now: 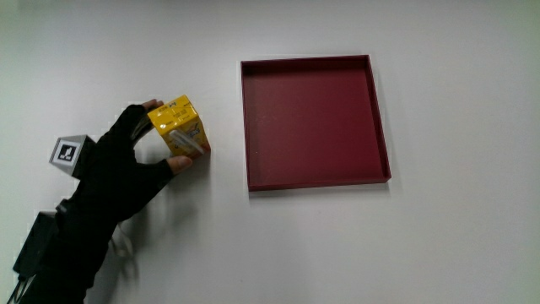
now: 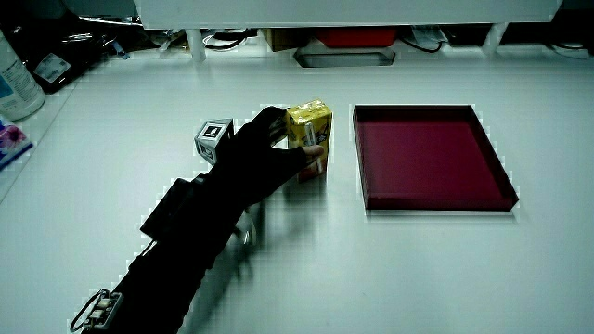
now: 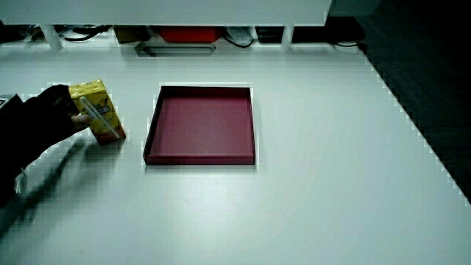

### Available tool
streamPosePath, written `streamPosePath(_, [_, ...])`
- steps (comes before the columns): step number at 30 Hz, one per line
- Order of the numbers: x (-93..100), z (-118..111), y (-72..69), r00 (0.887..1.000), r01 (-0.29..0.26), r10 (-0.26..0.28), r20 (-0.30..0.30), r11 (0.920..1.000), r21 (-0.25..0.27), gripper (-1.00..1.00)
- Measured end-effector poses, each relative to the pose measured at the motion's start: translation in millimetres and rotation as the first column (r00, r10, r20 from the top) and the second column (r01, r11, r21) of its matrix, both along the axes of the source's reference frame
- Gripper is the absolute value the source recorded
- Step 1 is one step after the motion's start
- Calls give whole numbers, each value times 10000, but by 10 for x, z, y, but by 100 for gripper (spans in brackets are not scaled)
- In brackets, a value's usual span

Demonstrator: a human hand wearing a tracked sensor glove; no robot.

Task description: Place ice redtea

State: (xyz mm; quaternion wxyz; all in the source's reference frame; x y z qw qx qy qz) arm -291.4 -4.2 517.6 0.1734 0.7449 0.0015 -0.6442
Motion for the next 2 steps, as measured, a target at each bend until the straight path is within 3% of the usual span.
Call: streamPosePath(2, [-19, -43, 75, 9999, 113, -110, 130, 9996, -258, -82])
